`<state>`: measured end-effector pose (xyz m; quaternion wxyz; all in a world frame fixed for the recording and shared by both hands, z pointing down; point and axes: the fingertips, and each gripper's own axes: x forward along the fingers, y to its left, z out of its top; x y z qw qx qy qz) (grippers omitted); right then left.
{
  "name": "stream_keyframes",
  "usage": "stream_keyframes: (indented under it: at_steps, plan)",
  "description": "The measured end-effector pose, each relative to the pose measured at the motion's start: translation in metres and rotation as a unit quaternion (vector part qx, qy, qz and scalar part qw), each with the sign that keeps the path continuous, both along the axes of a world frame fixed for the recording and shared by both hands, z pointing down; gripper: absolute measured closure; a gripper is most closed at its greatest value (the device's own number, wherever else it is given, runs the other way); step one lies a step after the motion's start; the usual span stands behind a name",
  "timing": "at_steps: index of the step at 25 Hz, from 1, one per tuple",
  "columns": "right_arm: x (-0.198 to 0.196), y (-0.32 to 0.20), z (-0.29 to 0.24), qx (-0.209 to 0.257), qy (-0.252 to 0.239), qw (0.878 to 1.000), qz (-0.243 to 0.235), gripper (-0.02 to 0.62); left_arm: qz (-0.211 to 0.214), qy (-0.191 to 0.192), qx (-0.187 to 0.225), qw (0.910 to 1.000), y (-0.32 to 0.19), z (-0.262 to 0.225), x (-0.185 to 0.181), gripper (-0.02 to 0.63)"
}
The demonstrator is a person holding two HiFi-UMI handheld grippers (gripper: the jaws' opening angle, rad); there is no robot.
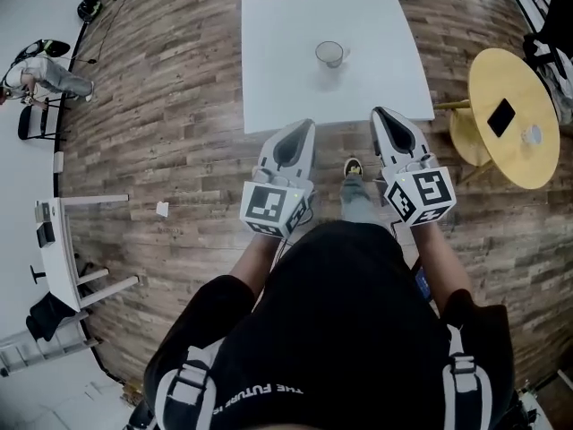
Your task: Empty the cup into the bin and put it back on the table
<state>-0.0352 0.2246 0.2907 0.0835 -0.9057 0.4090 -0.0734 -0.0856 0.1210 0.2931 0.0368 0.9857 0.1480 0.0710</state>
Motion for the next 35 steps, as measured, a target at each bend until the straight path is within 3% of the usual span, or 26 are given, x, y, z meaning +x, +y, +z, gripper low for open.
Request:
stream_keyframes:
  at_steps: [5,10,16,22,25,26,27,28,30,32,35]
  plan:
    - [0.09,-0.009,-0.009,0.005,-0.003,1.0,-0.02,0.579,-0.022,0.0,0.017,0.9996,-0.007,-0.011,0.089,0.584]
    - [0.153,-0.017,-0.004,-0.009,0.0,0.998,-0.055,0.579,-0.038,-0.004,0.022,0.999,-0.017,-0.008,0.147,0.584]
    - [0.19,-0.034,0.022,-0.036,-0.021,0.997,-0.065,0.58,-0.034,-0.024,0.042,0.9982,-0.029,0.021,0.177,0.584]
    - [0.21,-0.053,0.072,-0.107,-0.015,0.99,-0.089,0.578,-0.002,-0.039,0.064,0.9972,-0.045,0.068,0.201,0.583]
    - [0.224,-0.063,0.102,-0.137,-0.035,0.985,-0.094,0.578,0.015,-0.056,0.073,0.9957,-0.056,0.098,0.213,0.579]
    - [0.23,-0.067,0.111,-0.147,-0.042,0.984,-0.094,0.577,0.022,-0.062,0.071,0.9953,-0.058,0.107,0.218,0.537]
    - [0.236,-0.07,0.121,-0.158,-0.047,0.982,-0.093,0.577,0.029,-0.069,0.067,0.9949,-0.06,0.117,0.223,0.43]
    - [0.241,-0.072,0.131,-0.169,-0.051,0.98,-0.092,0.575,0.037,-0.075,0.065,0.9944,-0.06,0.127,0.228,0.364]
    - [0.249,-0.076,0.154,-0.189,-0.06,0.975,-0.096,0.557,0.051,-0.086,0.067,0.9927,-0.061,0.151,0.235,0.326]
    - [0.258,-0.081,0.18,-0.206,-0.078,0.97,-0.105,0.455,0.067,-0.095,0.072,0.9905,-0.059,0.174,0.242,0.302]
    - [0.272,-0.089,0.215,-0.237,-0.092,0.961,-0.111,0.451,0.087,-0.101,0.074,0.9883,-0.058,0.202,0.254,0.269]
